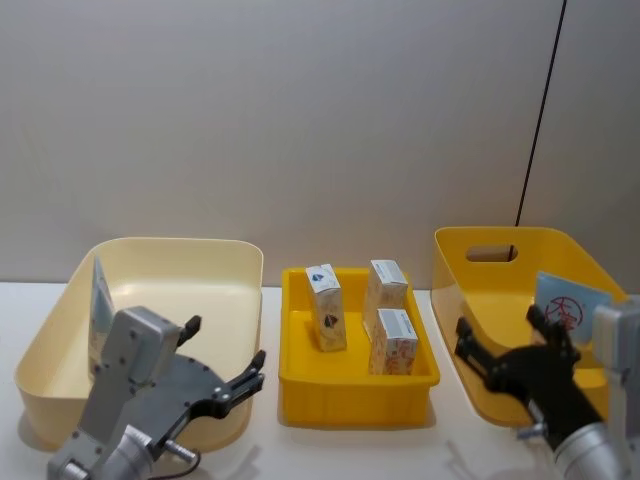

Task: Bimanual collaborative sorting of washing and personal care products

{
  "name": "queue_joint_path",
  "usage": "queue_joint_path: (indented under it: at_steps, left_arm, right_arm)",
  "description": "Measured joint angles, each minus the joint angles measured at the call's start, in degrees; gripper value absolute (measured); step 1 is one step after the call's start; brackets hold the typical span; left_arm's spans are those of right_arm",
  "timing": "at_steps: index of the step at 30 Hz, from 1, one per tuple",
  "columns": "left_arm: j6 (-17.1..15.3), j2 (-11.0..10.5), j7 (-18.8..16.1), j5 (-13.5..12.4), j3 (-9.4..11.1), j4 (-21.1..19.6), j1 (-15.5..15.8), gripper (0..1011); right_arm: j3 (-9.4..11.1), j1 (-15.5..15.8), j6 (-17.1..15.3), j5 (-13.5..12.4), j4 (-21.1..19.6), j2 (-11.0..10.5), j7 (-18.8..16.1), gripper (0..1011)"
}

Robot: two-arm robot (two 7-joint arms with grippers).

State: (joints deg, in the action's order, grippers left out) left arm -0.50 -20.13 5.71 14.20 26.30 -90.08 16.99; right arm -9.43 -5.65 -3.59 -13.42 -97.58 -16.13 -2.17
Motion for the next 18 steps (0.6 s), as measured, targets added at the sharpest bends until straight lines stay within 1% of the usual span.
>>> queue_joint_path:
  at_steps: [2, 7, 13, 18]
  left_arm:
    - [-0.1, -0.6, -1.6, -0.8, -0.1, -1.0, -1.1, 1004]
    - [-0.2, -1.4, -3.9, -2.1, -0.2, -2.4, -2.7, 1004]
    - [-0.3, -1.7, -5.0, -2.7, -0.3, -3.1, -3.4, 1003]
    - [-0.3, -1.8, -5.1, -2.7, -0.3, -3.1, -3.4, 1003]
  right_arm:
    - [-0.7, 1.2, 0.4, -0.6, -0.8, -0.6, -0.3, 1002]
    - [-2.1, 3.8, 1.0, -1.7, -2.1, -1.9, -1.0, 1002]
    - [-3.3, 5.9, 1.5, -2.8, -3.4, -2.9, -1.6, 1001]
    - [-3.5, 6.4, 1.7, -3.1, -3.7, -3.2, -1.7, 1001]
